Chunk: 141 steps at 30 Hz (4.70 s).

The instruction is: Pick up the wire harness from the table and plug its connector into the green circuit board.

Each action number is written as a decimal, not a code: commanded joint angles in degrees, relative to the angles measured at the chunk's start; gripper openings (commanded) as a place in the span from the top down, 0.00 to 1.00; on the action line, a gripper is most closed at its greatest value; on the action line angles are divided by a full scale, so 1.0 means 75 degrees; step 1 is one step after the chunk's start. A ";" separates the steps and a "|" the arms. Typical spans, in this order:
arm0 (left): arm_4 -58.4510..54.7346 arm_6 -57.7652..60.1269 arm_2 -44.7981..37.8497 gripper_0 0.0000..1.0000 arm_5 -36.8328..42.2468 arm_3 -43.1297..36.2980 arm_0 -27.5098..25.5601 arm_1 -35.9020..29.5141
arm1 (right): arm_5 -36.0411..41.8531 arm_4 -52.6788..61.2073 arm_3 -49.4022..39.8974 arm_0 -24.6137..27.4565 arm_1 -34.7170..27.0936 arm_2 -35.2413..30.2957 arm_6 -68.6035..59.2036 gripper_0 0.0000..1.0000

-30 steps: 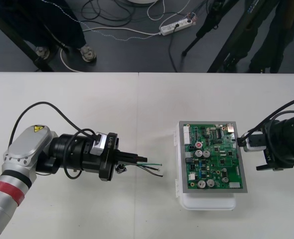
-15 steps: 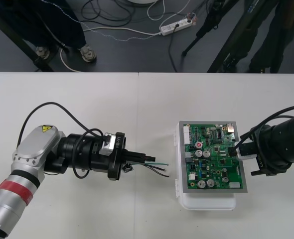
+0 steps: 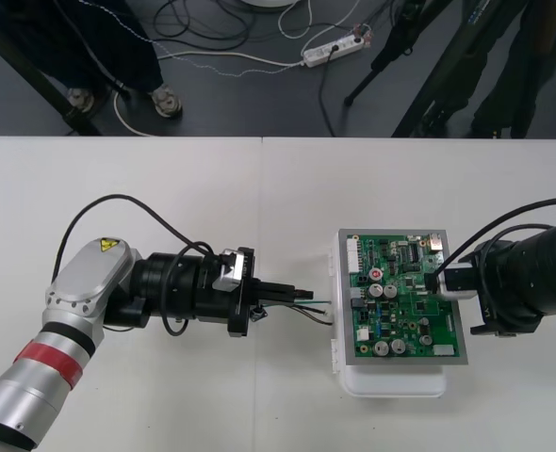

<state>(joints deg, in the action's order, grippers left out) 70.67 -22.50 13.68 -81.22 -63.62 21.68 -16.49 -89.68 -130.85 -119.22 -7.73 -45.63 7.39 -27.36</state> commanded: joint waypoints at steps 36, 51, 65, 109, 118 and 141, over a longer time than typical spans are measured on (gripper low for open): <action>0.0104 -0.0246 0.0872 1.00 0.1033 -0.0048 0.0437 0.0711 | -0.0043 -0.0916 -0.0627 0.0164 0.0283 0.0491 -0.0336 0.00; 0.0104 -0.0293 0.0989 1.00 0.1033 -0.0048 0.0472 0.0711 | -0.0043 -0.0893 -0.0615 0.0152 0.0470 0.0538 -0.0336 0.00; 0.0022 -0.0258 0.1012 1.00 0.1091 -0.0048 0.0496 0.0722 | -0.0043 -0.0811 -0.0651 0.0152 0.0529 0.0538 -0.0278 0.00; -0.0001 -0.0246 0.1024 1.00 0.1173 -0.0048 0.0496 0.0898 | -0.0043 -0.0788 -0.0651 0.0152 0.0541 0.0538 -0.0266 0.00; 0.0104 -0.0246 0.1024 1.00 0.1267 -0.0048 0.0496 0.0945 | -0.0043 -0.0799 -0.0651 0.0152 0.0541 0.0538 -0.0254 0.00; 0.0222 -0.0246 0.1024 1.00 0.1349 -0.0048 0.0484 0.1109 | -0.0043 -0.0823 -0.0639 0.0152 0.0529 0.0538 -0.0219 0.00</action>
<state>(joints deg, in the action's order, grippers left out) 71.99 -22.50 20.19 -73.60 -63.09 23.19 -11.39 -89.75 -137.17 -121.93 -7.11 -42.34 10.38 -29.28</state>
